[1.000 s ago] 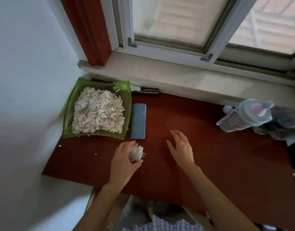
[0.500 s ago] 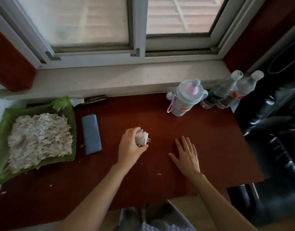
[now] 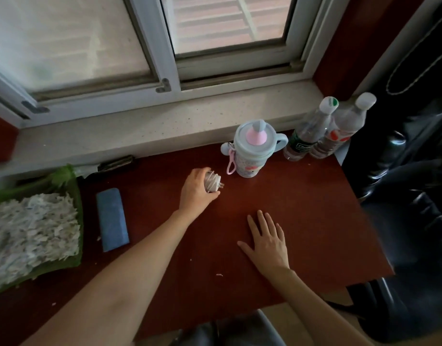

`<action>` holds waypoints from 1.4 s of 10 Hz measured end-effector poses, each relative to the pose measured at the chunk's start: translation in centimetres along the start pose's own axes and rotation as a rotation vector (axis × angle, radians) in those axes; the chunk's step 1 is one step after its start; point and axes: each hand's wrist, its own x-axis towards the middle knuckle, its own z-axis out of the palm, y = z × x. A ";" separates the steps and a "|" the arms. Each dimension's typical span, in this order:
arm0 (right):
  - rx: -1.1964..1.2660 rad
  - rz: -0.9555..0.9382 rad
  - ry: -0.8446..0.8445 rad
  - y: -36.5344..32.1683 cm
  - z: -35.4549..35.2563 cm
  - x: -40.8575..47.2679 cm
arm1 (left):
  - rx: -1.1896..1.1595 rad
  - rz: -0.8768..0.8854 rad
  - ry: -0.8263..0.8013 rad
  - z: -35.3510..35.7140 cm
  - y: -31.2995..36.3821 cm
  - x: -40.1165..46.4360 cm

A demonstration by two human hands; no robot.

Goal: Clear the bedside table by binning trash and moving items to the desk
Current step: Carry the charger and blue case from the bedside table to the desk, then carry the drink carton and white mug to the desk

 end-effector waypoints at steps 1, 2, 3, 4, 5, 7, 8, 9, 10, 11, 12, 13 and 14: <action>-0.012 0.004 0.000 0.1 0.0 0.2 | 0.001 0.005 0.005 0.5 0.2 1.7; -0.017 -0.003 -0.002 0.1 0.3 0.2 | 0.021 0.026 0.000 0.9 0.2 3.2; -0.024 -0.014 0.010 0.1 0.3 0.2 | 0.044 0.025 -0.006 1.0 0.2 4.6; -0.028 -0.017 0.002 0.0 0.2 0.2 | 0.072 0.032 -0.033 1.0 0.1 5.5; -0.023 -0.016 0.004 0.0 0.1 0.2 | 0.084 0.043 -0.048 0.9 -0.2 5.7; -0.016 -0.006 -0.006 -0.1 -0.2 0.2 | 0.070 0.052 -0.028 0.7 -0.5 5.0; -0.017 -0.002 -0.009 -0.2 -0.3 0.2 | 0.077 0.049 -0.032 0.4 -0.5 4.7; -0.017 0.001 -0.002 -0.2 -0.3 0.2 | 0.107 0.070 -0.031 0.2 -0.5 4.3; -0.022 -0.008 -0.002 -0.2 -0.2 0.1 | 0.136 0.085 -0.029 -0.2 -0.7 3.8; -0.026 -0.008 -0.012 -0.2 -0.3 0.1 | 0.166 0.095 -0.037 -0.8 -1.1 2.9; -0.030 -0.003 -0.033 -0.3 -0.6 0.1 | 0.213 0.110 -0.030 -1.5 -1.6 1.3; -0.034 0.003 -0.053 -0.3 -0.8 0.0 | 0.245 0.110 -0.036 -2.1 -1.9 -1.4; -0.026 0.010 -0.070 -0.5 -1.1 -0.1 | 0.261 0.137 -0.058 -2.5 -2.5 -4.7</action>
